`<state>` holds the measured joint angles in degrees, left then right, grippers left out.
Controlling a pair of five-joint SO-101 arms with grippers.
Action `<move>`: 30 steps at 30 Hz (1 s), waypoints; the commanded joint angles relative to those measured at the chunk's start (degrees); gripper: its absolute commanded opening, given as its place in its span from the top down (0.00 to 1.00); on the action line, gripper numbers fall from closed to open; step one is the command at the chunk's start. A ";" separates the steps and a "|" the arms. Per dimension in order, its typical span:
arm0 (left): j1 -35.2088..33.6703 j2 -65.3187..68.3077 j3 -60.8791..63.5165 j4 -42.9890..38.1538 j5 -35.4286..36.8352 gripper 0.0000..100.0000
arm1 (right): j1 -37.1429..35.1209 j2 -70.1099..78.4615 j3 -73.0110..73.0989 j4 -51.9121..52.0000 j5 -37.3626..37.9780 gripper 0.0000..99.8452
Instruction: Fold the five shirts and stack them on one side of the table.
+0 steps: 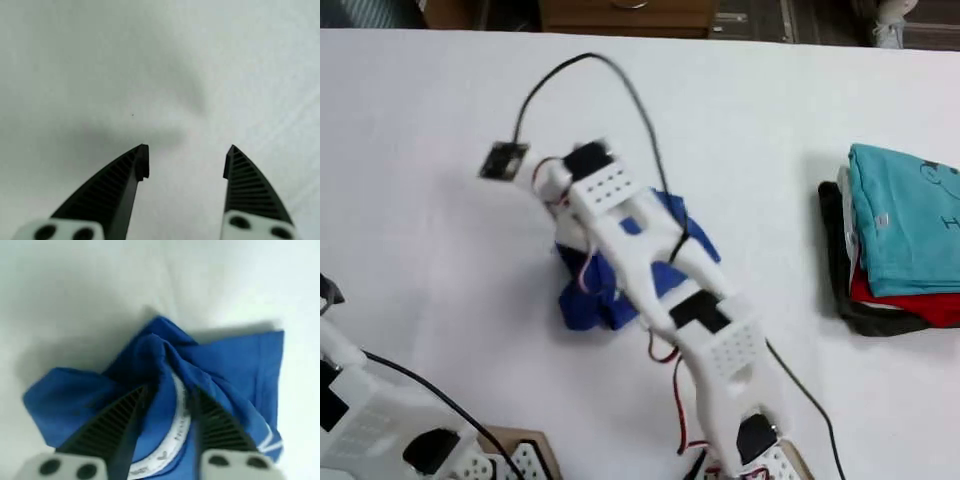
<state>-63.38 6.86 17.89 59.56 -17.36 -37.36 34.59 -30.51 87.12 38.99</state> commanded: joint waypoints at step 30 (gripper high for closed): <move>7.03 -0.53 -0.13 -0.09 2.11 0.74 | 4.62 -30.81 -17.85 8.57 1.05 0.98</move>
<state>-56.79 6.86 18.15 59.47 -15.69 -35.16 6.99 -51.60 95.82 39.60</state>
